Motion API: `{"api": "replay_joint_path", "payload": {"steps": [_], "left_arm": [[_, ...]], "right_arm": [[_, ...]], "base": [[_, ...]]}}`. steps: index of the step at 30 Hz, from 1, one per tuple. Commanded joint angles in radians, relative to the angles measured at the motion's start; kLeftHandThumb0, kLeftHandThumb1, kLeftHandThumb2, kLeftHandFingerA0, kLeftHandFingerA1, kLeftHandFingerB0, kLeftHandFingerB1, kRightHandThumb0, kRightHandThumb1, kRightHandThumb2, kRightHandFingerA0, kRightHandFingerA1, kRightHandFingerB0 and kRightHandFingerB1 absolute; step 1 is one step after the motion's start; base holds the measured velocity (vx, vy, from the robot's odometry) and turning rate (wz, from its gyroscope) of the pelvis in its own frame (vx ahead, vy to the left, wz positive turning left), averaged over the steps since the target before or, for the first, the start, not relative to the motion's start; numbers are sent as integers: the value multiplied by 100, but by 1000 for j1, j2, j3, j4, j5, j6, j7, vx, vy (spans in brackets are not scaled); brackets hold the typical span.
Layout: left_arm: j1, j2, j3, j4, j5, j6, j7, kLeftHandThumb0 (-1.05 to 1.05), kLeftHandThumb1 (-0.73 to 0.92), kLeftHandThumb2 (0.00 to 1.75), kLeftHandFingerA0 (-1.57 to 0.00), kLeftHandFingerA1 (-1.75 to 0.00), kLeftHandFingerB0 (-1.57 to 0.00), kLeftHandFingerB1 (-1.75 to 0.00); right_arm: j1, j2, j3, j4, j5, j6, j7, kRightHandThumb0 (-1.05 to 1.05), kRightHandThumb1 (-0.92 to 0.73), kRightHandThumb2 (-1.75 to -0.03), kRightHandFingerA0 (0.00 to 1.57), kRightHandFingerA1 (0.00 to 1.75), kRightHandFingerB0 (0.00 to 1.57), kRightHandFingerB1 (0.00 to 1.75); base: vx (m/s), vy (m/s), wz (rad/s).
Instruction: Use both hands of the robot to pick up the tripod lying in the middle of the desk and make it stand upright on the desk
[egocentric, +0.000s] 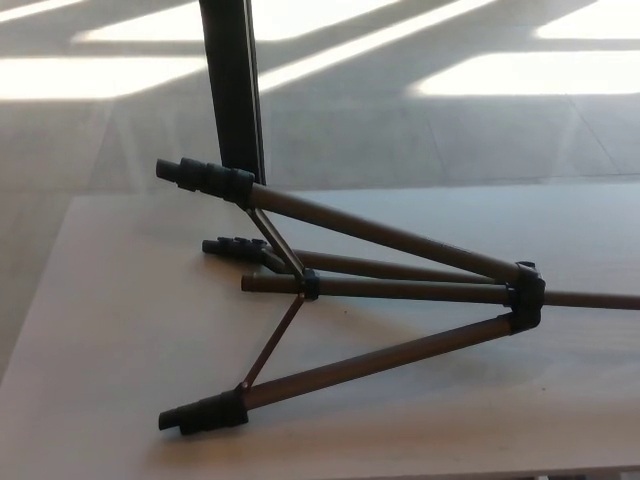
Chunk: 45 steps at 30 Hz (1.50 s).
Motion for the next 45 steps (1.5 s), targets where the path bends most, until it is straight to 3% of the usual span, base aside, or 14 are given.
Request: {"api": "replay_joint_path", "payload": {"steps": [1,26,27,28,29,32,34,35,36,39,40,43,44,45], "left_arm": [[-137,41,-89,-561,-224,202,6,-59,63,59,-66,-52,-55,-45],[-758,216,-650,-716,-67,380,-157,-61,69,61,-53,-63,-43,-46],[-778,213,-666,-722,-73,401,-155,-60,53,91,-49,-68,-38,-57],[-792,215,-684,-726,-60,404,-153,-58,69,60,-52,-64,-42,-48],[-816,213,-714,-722,-39,394,-158,-53,52,98,-53,-73,-29,-56],[-853,203,-736,-705,-45,404,-156,-56,52,99,-53,-74,-30,-57],[-874,197,-749,-689,-37,393,-159,-55,52,99,-53,-74,-30,-58],[-891,192,-757,-683,-36,413,-151,-59,70,60,-50,-69,-42,-51],[-905,195,-771,-681,-23,419,-150,-53,52,98,-53,-73,-31,-57],[-932,186,-795,-662,-5,407,-159,-48,72,61,-52,-67,-42,-51],[-934,180,-805,-656,1,396,-163,-45,50,98,-54,-73,-32,-58],[-935,180,-855,-659,46,372,-177,-44,49,97,-50,-70,-28,-57],[-939,206,-897,-664,87,371,-190,-55,67,59,-46,-60,-38,-46],[-935,233,-953,-654,161,301,-211,-58,67,59,-41,-58,-36,-45]], "right_arm": [[-76,134,145,-424,126,17,-120,-56,-65,-59,79,81,71,58],[-106,325,680,-313,-58,74,-114,-60,-66,-60,65,98,60,63],[-110,335,686,-303,-61,71,-123,-60,-67,-60,65,97,60,62],[-116,343,691,-290,-68,61,-129,-61,-67,-60,68,99,60,64],[-125,355,702,-268,-81,42,-136,-60,-68,-60,66,98,59,64],[-133,374,716,-250,-101,24,-161,-59,-67,-60,65,98,61,64],[-132,391,714,-254,-95,32,-176,-58,-67,-60,65,97,61,62],[-128,397,712,-249,-90,31,-174,-59,-67,-59,66,98,63,61],[-119,398,718,-251,-93,34,-176,-59,-67,-60,66,97,63,61],[-87,400,738,-262,-96,45,-183,-60,-68,-61,69,96,61,60],[-72,400,746,-264,-99,45,-181,-61,-69,-61,64,99,57,62],[-24,388,773,-249,-118,2,-161,-62,-69,-61,62,99,55,61],[-19,387,772,-248,-115,5,-164,-61,-69,-61,64,99,57,61],[-14,397,770,-242,-114,-5,-172,-57,-56,-100,71,92,57,70]], "base": [[0,0,0],[0,0,0],[0,0,0],[0,0,0],[0,0,0],[0,0,0],[0,0,0],[0,0,0],[0,0,0],[0,0,0],[0,0,0],[0,0,0],[0,0,0],[0,0,0]]}}
